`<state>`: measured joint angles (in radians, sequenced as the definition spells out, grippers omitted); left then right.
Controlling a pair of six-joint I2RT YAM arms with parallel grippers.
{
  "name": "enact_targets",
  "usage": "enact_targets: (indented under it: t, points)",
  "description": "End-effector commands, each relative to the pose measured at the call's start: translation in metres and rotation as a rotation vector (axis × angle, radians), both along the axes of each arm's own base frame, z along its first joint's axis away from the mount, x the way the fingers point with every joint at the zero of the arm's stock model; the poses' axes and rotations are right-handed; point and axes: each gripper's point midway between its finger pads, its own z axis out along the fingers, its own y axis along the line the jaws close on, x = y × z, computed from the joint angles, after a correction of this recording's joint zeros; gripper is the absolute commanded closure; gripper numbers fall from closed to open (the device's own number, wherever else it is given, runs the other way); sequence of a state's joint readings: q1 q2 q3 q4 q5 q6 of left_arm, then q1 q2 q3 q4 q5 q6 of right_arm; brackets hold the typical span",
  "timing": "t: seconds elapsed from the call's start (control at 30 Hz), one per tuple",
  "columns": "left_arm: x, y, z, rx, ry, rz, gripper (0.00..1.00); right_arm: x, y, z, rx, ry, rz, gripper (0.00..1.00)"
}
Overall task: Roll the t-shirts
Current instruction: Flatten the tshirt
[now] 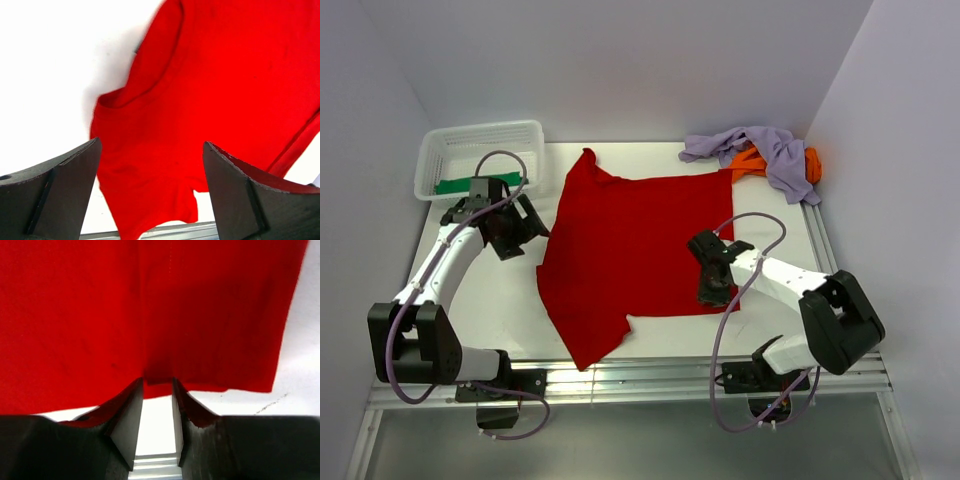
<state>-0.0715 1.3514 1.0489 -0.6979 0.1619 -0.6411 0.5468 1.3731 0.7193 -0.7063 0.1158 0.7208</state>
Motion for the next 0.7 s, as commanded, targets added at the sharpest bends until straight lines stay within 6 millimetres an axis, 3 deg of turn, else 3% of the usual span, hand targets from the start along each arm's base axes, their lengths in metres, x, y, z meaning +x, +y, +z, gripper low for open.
enact_targets:
  t: [0.0, 0.03, 0.07, 0.13, 0.27, 0.37, 0.53, 0.57, 0.63, 0.67]
  points:
    - [0.002, 0.011, -0.002, 0.015, -0.012, -0.006, 0.12, 0.017, 0.007, 0.005, -0.003, -0.056, -0.019, 0.7]
    - [0.002, 0.013, -0.003, 0.015, -0.008, -0.005, 0.13, 0.017, 0.006, 0.005, -0.01, -0.056, -0.021, 0.9]
    - [0.002, 0.016, -0.003, 0.017, -0.007, -0.002, 0.13, 0.019, 0.005, 0.008, -0.017, -0.067, -0.035, 1.0]
    - [0.002, 0.018, -0.005, 0.017, 0.001, -0.001, 0.13, 0.014, -0.007, 0.013, -0.058, -0.073, -0.069, 1.0]
    - [0.004, 0.02, -0.011, 0.018, 0.013, -0.004, 0.13, 0.01, -0.023, 0.045, -0.005, -0.195, -0.156, 1.0]
    - [0.006, 0.017, -0.02, 0.005, 0.025, -0.005, 0.13, 0.007, -0.04, 0.056, 0.038, -0.243, -0.251, 1.0]
    - [0.009, 0.016, -0.035, -0.004, 0.046, -0.005, 0.14, -0.001, -0.063, 0.039, 0.084, -0.183, -0.414, 1.0]
    - [0.008, 0.016, -0.038, -0.002, 0.05, -0.008, 0.14, 0.003, -0.06, 0.039, 0.094, -0.184, -0.398, 0.96]
    - [0.009, 0.016, -0.042, 0.0, 0.052, -0.012, 0.14, 0.009, -0.052, 0.04, 0.129, -0.183, -0.362, 0.71]
    - [0.008, 0.016, -0.045, 0.001, 0.059, -0.013, 0.14, 0.011, -0.05, 0.04, 0.129, -0.182, -0.353, 0.67]
